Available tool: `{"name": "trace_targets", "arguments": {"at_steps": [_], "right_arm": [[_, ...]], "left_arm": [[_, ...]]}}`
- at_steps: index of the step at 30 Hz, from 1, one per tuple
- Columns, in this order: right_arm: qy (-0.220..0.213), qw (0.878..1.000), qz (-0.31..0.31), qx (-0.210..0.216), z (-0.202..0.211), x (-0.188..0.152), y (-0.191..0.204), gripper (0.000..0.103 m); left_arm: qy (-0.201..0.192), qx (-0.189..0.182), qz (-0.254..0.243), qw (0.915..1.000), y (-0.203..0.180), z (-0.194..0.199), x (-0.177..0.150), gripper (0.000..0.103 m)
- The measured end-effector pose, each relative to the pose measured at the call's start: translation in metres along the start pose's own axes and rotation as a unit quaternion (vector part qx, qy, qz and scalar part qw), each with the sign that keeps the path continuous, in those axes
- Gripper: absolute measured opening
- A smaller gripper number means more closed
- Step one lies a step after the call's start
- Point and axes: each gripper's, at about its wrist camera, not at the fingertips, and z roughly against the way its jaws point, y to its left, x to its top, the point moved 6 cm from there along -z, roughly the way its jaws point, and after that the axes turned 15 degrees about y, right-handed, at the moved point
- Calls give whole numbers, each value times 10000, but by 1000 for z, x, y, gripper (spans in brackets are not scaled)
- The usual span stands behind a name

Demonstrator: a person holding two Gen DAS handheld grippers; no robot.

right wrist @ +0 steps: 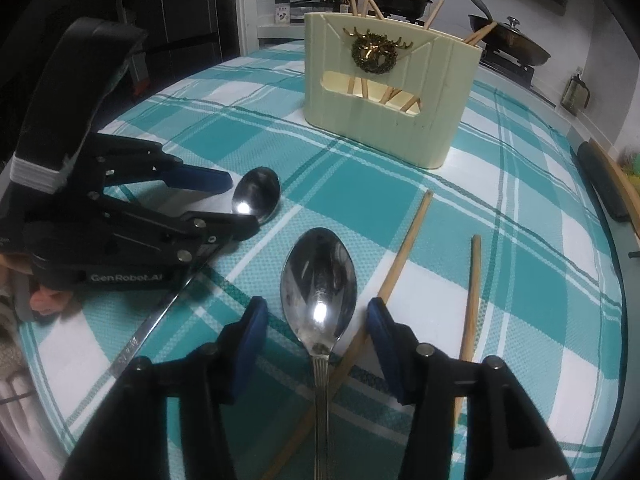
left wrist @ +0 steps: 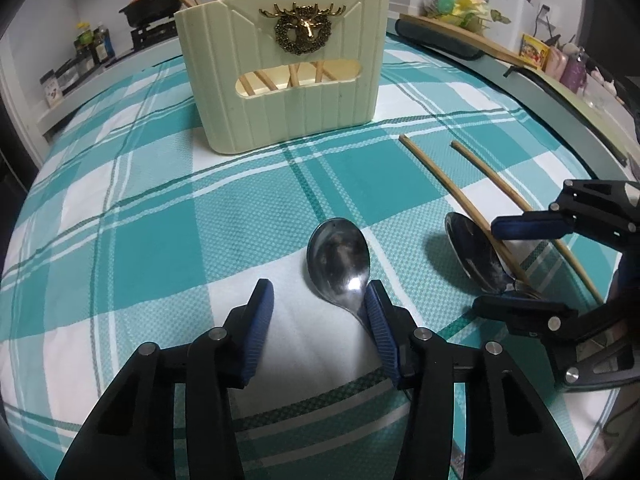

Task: Organize utensils
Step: 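Lift both spoons, lower them into the cream holder and open both grippers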

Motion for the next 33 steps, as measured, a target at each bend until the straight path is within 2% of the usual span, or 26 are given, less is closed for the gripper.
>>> {"name": "trace_targets", "arguments": {"at_steps": [3, 6, 8, 12, 14, 16, 18, 19, 20, 21, 23, 24, 25, 29, 30, 33], "right_arm": [[2, 9999, 154, 13, -2, 6, 2, 53], [-32, 9994, 332, 30, -4, 15, 5, 53], [117, 9988, 483, -33, -11, 20, 7, 53], [164, 9988, 365, 264, -14, 21, 1, 53], [142, 9989, 312, 316, -13, 18, 0, 53], [124, 9989, 336, 312, -13, 16, 1, 54], [157, 9986, 413, 292, -13, 16, 2, 53], [190, 9985, 411, 298, -13, 17, 2, 53], [214, 9986, 390, 280, -13, 18, 1, 43], [219, 9988, 357, 267, -12, 19, -1, 42], [226, 9990, 294, 264, -12, 19, -5, 42], [205, 9992, 218, 254, -12, 19, -8, 42], [167, 9994, 119, 284, -11, 18, -11, 42], [-106, 9988, -328, 348, -1, 17, -25, 42], [-209, 9983, -402, 361, 3, 18, -28, 42], [-523, 9958, -627, 402, 21, 19, -34, 42]], "left_arm": [[-17, -123, 25, 9999, 3, 2, -3, 50], [-25, -210, 89, 9997, 5, 4, -6, 56], [-25, -259, 93, 9996, 4, 5, -8, 59], [-33, -420, 244, 9988, 7, 6, -8, 59], [-30, -548, 384, 9978, 9, 5, -5, 63], [27, -403, 304, 9987, 2, 1, -2, 77], [130, 23, 66, 9999, -10, -4, 0, 83], [86, 206, -47, 9997, -16, -4, 1, 83], [52, 326, -43, 9994, -19, -4, 2, 83], [100, 282, 29, 9995, -18, -5, 5, 82], [160, 83, 271, 9995, -12, -7, 9, 72], [120, 161, 289, 9994, -10, -6, 12, 56], [100, 95, 268, 9995, -9, -4, 13, 36], [-3, -230, 256, 9994, -4, 0, 13, 24], [-76, -290, 252, 9992, -2, 3, 12, 5], [-323, -552, 272, 9976, -3, 20, 14, 4]]}}
